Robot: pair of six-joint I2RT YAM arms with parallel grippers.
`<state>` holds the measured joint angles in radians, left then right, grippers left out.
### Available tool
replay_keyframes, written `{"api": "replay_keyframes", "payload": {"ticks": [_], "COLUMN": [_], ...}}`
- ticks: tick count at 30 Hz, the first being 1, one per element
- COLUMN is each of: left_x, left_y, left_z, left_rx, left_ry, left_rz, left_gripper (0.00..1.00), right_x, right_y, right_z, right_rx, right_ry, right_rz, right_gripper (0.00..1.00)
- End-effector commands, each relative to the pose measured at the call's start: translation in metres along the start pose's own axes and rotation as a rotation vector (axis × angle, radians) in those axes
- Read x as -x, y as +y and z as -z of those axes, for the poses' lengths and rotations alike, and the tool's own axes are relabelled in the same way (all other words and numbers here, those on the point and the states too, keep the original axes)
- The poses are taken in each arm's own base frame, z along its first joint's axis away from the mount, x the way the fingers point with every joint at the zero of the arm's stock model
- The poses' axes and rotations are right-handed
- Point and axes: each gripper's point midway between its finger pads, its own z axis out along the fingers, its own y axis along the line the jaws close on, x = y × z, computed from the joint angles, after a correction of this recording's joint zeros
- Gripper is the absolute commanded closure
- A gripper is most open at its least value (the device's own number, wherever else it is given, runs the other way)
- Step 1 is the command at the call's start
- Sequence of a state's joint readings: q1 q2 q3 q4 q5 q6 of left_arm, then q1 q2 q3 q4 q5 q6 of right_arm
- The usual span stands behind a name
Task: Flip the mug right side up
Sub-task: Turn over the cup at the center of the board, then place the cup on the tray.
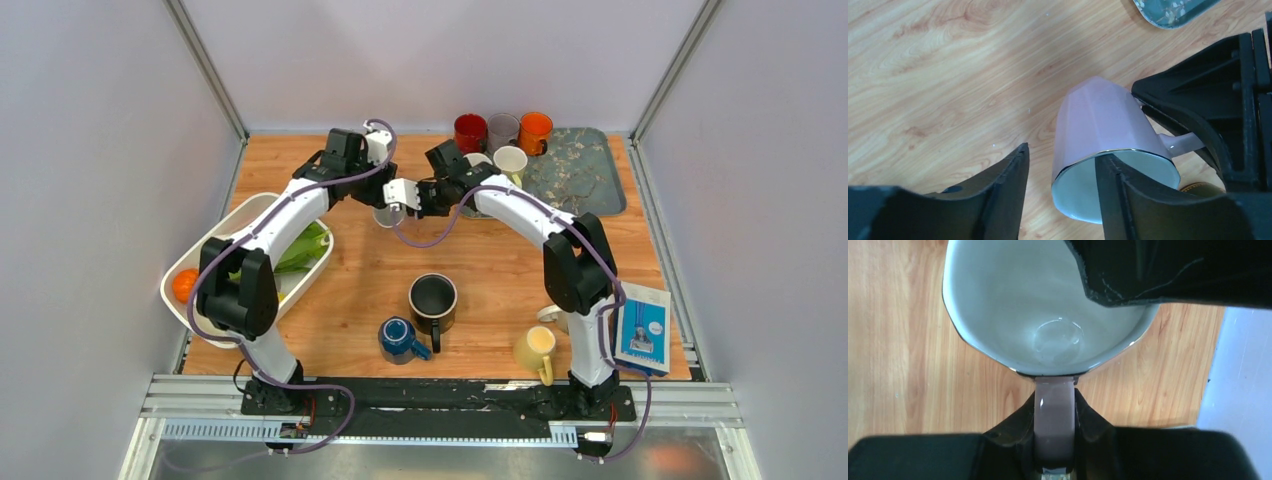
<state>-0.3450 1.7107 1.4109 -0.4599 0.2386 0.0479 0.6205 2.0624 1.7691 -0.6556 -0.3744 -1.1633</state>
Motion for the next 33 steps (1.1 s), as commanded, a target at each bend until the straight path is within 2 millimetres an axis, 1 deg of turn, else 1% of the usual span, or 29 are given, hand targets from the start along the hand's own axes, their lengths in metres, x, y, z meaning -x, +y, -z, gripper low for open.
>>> {"api": "replay_keyframes", "payload": {"ticks": [1,2,4,6,8,12,14,16,18,20,22,23,24,26,30,33], "left_x": [0.068,0.069,0.073,0.074,0.072,0.068,0.065,0.063,0.064,0.069,0.071,0.071,0.072,0.072,0.07,0.067], "left_y": [0.01,0.02,0.032,0.042,0.046,0.048,0.046,0.046,0.046,0.045,0.046,0.046,0.046,0.046,0.045,0.046], "left_z": [0.061,0.066,0.077,0.082,0.081,0.074,0.069,0.062,0.058,0.056,0.053,0.052,0.051,0.049,0.049,0.052], "left_rx": [0.026,0.046,0.079,0.103,0.115,0.111,0.096,0.085,0.074,0.062,0.056,0.055,0.052,0.049,0.049,0.056], "left_ry": [-0.25,-0.261,-0.291,-0.31,-0.314,-0.304,-0.295,-0.279,-0.273,-0.277,-0.274,-0.273,-0.273,-0.271,-0.266,-0.264], "left_rz": [0.079,0.108,0.141,0.151,0.142,0.154,0.163,0.174,0.179,0.18,0.184,0.187,0.189,0.193,0.197,0.193], "left_gripper": [0.4,0.4,0.39,0.39,0.4,0.41,0.41,0.42,0.43,0.43,0.43,0.44,0.44,0.44,0.45,0.45], "right_x": [0.011,0.011,0.011,0.009,0.008,-0.009,-0.024,-0.043,-0.069,-0.097,-0.127,-0.139,-0.161,-0.19,-0.236,-0.263], "right_y": [-0.023,-0.025,-0.031,-0.037,-0.044,-0.063,-0.074,-0.085,-0.096,-0.103,-0.108,-0.109,-0.109,-0.108,-0.104,-0.1], "right_z": [0.039,0.046,0.065,0.087,0.113,0.167,0.19,0.213,0.237,0.253,0.266,0.268,0.276,0.28,0.273,0.257], "right_rx": [-0.114,-0.127,-0.151,-0.176,-0.207,-0.301,-0.362,-0.434,-0.523,-0.601,-0.666,-0.691,-0.731,-0.777,-0.81,-0.798], "right_ry": [-0.039,-0.051,-0.082,-0.123,-0.17,-0.229,-0.238,-0.239,-0.23,-0.209,-0.189,-0.185,-0.165,-0.137,-0.086,-0.055], "right_rz": [-0.093,-0.121,-0.182,-0.25,-0.313,-0.469,-0.542,-0.612,-0.681,-0.752,-0.832,-0.868,-0.915,-0.981,-1.075,-1.13], "right_gripper": [1.0,1.0,1.0,1.0,1.0,1.0,1.0,1.0,1.0,1.0,1.0,1.0,1.0,1.0,1.0,1.0]}}
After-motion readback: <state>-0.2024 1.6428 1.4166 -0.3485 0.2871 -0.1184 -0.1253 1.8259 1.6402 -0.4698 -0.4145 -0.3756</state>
